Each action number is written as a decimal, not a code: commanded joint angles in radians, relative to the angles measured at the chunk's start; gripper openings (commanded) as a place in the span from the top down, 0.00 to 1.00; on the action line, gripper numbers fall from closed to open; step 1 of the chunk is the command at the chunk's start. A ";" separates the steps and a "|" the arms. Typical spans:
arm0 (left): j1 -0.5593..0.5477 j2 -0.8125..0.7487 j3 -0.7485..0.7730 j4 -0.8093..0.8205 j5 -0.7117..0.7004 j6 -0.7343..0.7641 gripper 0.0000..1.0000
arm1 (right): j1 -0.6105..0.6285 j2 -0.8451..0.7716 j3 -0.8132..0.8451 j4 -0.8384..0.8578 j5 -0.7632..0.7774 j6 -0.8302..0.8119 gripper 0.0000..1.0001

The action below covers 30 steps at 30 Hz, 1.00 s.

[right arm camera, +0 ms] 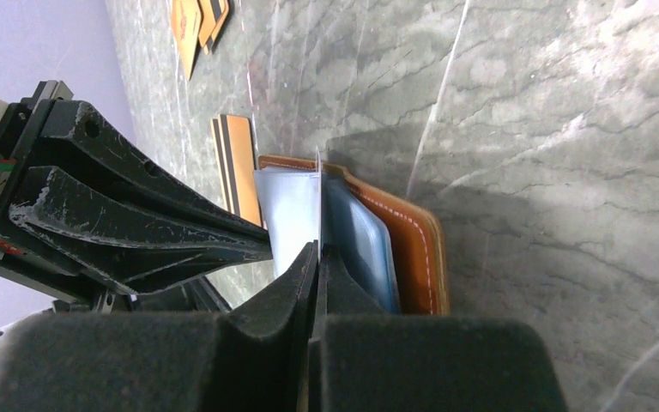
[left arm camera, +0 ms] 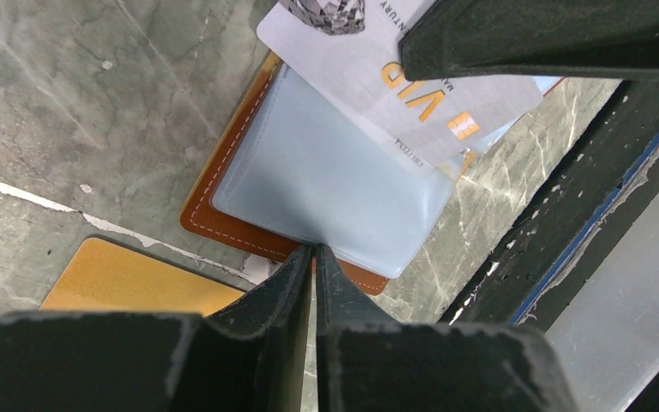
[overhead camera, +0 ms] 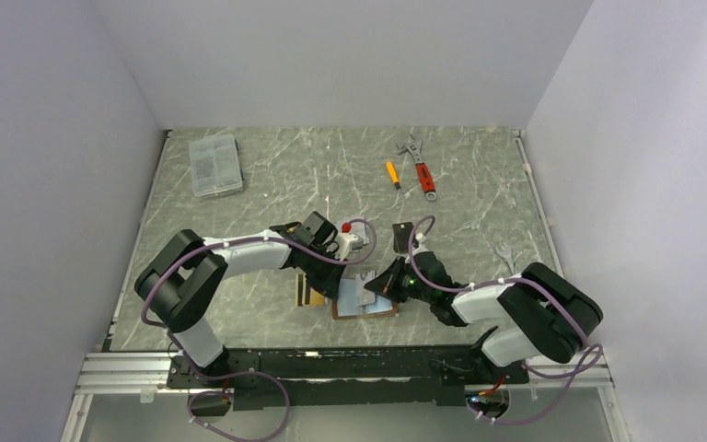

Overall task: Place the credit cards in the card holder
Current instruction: Insert the credit card into the card holder.

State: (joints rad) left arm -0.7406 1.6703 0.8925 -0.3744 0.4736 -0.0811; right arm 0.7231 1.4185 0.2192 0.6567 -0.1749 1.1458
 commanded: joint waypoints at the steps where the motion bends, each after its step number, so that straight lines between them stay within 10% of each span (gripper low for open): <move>1: 0.003 -0.016 0.012 0.023 -0.002 -0.012 0.88 | 0.022 0.022 -0.013 0.017 -0.038 0.023 1.00; 29: 0.012 -0.016 0.013 0.024 0.002 -0.016 0.94 | 0.015 -0.059 -0.031 -0.179 -0.080 -0.023 1.00; 30: 0.012 -0.224 0.011 0.023 0.001 -0.016 0.94 | 0.016 -0.051 -0.029 -0.179 -0.082 -0.018 1.00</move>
State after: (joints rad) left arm -0.7322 1.6703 0.8925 -0.3744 0.4770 -0.0944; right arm 0.7338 1.3304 0.2062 0.5228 -0.2344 1.1366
